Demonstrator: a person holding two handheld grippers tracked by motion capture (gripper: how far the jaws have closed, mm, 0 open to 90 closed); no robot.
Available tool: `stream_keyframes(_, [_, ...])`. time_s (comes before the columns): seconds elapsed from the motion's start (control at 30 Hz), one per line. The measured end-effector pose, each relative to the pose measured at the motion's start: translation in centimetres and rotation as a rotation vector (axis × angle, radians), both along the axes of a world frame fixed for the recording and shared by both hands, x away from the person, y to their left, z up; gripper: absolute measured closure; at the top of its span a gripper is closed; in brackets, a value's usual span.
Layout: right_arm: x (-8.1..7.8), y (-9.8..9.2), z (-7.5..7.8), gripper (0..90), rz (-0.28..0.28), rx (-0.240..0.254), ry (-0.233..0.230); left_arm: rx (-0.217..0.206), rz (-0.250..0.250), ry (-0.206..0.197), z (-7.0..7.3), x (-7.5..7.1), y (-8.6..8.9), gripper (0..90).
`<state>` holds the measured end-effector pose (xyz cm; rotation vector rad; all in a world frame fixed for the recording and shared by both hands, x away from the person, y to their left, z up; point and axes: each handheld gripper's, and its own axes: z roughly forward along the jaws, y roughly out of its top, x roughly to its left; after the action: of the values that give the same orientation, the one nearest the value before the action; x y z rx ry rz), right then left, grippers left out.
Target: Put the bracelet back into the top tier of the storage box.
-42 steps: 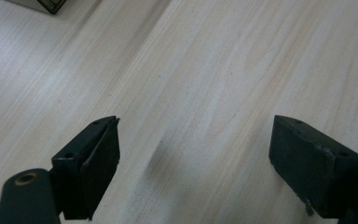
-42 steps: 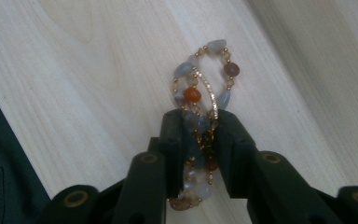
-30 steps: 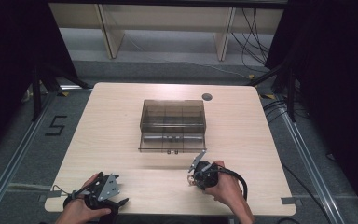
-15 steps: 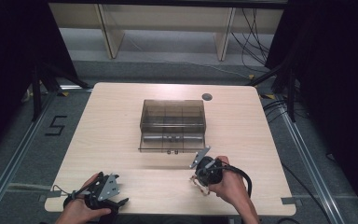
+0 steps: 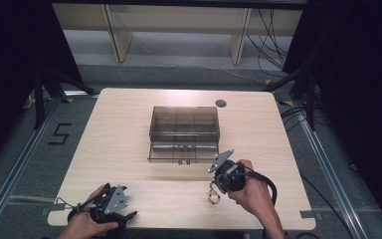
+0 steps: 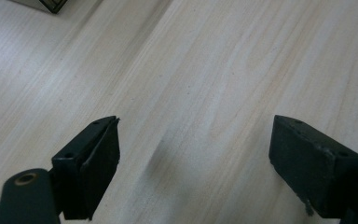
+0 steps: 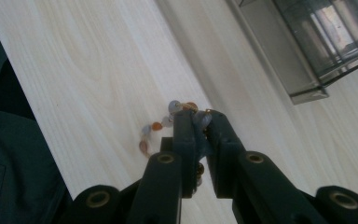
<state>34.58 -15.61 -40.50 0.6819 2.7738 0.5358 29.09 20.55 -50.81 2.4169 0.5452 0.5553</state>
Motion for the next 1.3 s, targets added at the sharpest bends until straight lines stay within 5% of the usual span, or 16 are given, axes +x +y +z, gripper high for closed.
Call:
stream_keyframes(0.73, [0.3, -0.2, 6.4, 83.6, 0.052, 0.029, -0.091, -0.002, -0.001, 0.002, 0.0, 0.0, 0.0, 16.2])
stream_keyframes(1.3, [1.5, 0.3, 10.0, 83.6, 0.067, 0.053, -0.095, 0.008, -0.005, 0.001, 0.1, 0.1, 0.1, 16.2])
